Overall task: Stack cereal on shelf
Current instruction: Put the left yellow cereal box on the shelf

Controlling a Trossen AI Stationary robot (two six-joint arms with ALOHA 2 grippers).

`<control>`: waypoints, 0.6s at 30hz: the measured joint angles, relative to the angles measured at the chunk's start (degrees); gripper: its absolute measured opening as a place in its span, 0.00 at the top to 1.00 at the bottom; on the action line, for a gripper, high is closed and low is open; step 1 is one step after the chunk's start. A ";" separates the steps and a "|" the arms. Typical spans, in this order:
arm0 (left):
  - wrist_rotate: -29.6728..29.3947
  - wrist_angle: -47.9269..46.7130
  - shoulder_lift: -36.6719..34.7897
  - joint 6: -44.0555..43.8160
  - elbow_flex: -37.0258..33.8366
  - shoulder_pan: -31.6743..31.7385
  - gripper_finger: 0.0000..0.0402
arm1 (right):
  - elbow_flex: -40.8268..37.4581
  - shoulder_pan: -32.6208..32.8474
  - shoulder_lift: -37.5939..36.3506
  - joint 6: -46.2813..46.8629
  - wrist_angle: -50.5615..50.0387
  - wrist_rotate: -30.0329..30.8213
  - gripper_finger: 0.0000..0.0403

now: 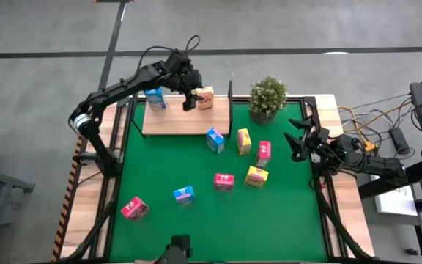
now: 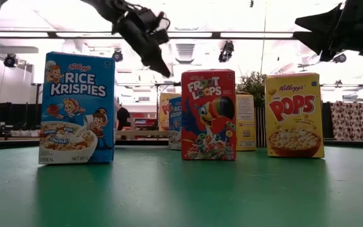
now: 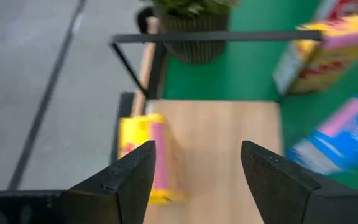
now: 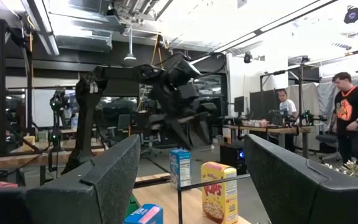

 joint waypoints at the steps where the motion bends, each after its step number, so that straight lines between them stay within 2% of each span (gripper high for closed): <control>1: 0.02 -1.67 -0.41 0.27 0.00 -0.29 0.47 | 0.00 0.00 0.00 -0.02 0.00 0.00 0.32; 5: -0.02 -5.41 -1.24 0.62 -1.01 -0.59 0.56 | 0.00 0.00 0.00 0.07 -0.09 0.00 0.32; 10: -0.04 -4.88 -1.51 1.06 -5.91 -0.69 0.71 | 0.00 0.00 0.00 0.54 -0.27 0.00 0.32; 15: -0.26 6.47 -1.49 -2.70 -13.32 -0.96 0.86 | 0.00 0.00 0.00 0.64 -0.34 0.00 0.32; 18: -3.97 10.98 -1.49 -3.64 -16.64 -0.96 0.91 | 0.00 0.00 0.00 0.68 -0.42 0.00 0.32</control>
